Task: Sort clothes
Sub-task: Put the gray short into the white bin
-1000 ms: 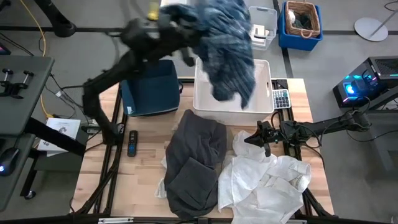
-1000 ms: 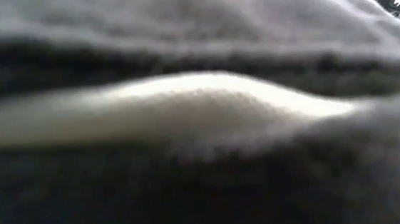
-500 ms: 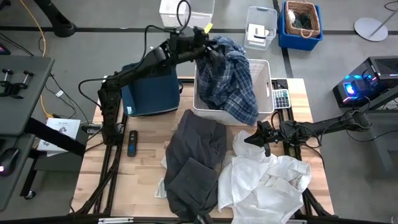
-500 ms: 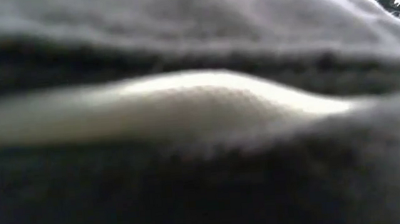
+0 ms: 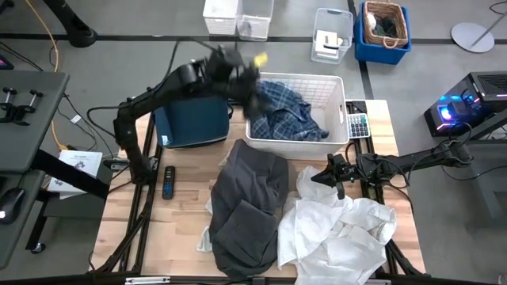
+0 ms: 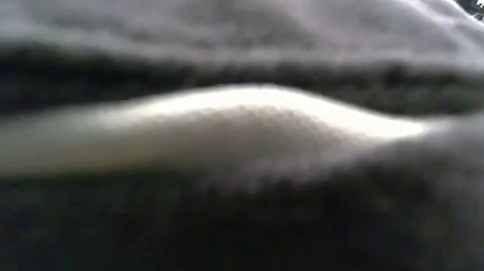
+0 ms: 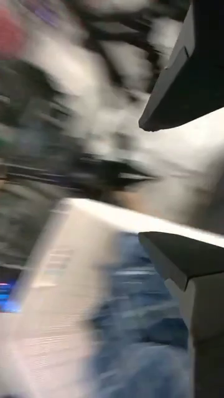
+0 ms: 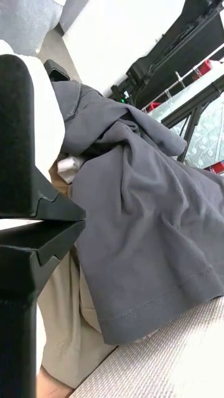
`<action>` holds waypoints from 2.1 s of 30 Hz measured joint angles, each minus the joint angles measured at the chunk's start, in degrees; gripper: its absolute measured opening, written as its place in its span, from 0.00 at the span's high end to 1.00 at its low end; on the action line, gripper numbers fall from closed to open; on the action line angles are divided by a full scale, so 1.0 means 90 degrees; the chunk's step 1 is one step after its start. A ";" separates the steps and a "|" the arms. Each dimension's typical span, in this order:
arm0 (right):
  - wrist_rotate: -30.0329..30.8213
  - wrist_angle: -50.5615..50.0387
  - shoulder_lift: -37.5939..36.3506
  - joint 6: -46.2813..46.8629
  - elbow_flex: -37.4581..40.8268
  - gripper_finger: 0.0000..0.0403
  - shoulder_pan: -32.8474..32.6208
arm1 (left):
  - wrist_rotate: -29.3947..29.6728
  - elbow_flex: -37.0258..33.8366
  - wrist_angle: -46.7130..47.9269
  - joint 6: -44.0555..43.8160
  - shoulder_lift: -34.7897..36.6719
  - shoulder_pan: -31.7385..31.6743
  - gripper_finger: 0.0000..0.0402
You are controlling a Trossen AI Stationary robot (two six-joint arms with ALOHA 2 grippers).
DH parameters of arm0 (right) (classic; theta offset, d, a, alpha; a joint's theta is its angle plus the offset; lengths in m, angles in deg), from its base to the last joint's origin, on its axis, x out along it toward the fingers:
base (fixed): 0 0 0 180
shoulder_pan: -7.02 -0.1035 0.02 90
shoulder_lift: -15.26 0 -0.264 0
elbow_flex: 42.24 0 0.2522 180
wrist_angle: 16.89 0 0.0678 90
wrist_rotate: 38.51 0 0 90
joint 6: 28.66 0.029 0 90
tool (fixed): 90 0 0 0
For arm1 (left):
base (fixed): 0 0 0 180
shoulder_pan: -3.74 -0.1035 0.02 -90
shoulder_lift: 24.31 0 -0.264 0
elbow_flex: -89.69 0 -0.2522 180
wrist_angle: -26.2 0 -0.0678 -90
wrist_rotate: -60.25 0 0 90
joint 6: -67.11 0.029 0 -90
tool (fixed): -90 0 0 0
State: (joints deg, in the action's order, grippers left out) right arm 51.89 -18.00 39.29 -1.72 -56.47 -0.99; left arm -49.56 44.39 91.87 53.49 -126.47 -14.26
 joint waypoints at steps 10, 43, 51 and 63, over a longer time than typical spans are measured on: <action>0.0001 -0.0001 0.0000 0.0000 -0.0001 1.00 0.0000 | 0.2604 -0.0473 0.3003 0.2051 0.0189 0.3074 0.33; 0.0001 -0.0100 0.0000 0.0002 -0.0002 1.00 -0.0002 | 0.2330 -0.2592 0.0928 0.2840 -0.0761 0.3032 0.93; -0.0001 -0.0112 0.0000 0.0001 -0.0002 1.00 -0.0002 | 0.2688 -0.1974 -0.0891 0.2394 0.1900 0.2323 0.93; -0.0001 -0.0112 0.0000 0.0002 -0.0002 1.00 -0.0002 | 0.4249 -0.1668 -0.5211 0.4042 0.1799 0.0473 0.93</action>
State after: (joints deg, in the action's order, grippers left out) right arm 51.88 -19.01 39.29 -1.70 -56.49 -1.01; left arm -11.31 29.38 44.97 89.87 -110.28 -10.01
